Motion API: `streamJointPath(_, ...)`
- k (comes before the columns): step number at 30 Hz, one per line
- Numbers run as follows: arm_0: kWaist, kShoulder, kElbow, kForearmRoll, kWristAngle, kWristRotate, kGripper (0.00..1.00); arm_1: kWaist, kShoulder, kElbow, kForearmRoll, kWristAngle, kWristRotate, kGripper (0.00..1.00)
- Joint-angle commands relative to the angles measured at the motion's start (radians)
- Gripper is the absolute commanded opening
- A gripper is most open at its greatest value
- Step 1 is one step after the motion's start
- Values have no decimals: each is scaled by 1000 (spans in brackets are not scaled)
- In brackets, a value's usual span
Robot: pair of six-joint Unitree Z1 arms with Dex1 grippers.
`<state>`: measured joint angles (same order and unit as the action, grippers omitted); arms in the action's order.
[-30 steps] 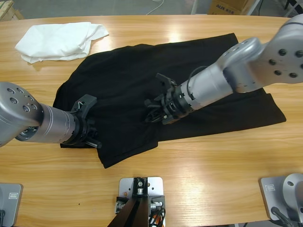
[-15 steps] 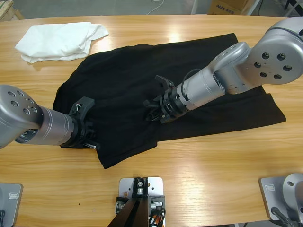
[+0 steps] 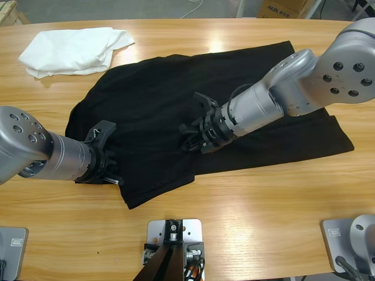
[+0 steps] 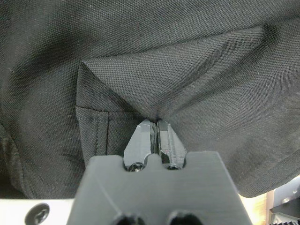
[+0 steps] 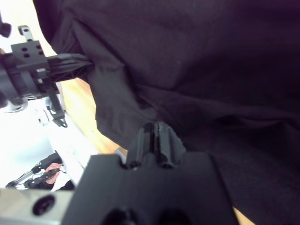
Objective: Fold clothes
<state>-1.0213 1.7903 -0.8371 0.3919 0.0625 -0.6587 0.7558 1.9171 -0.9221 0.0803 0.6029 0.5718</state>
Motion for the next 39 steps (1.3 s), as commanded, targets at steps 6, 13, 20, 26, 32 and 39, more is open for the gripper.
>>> streamJointPath(6,-8,19,42,2,-10,-15,0,19,65,10,10,-92,-7,0)
streamJointPath(13,-8,4,56,2,-10,-21,0,7,47,5,-53,-209,-12,0)
streamJointPath(20,-9,-4,64,2,-10,-32,0,-26,20,23,-21,-284,-10,0)
streamJointPath(26,20,-188,6,-4,25,8,988,-145,-257,38,46,-337,-39,664)
streamJointPath(32,308,-343,-29,-1,25,-31,996,-320,-376,-11,307,-457,-181,1000)
streamJointPath(39,457,-174,-265,251,26,-4,1000,-477,-298,-179,640,-663,-262,1000)
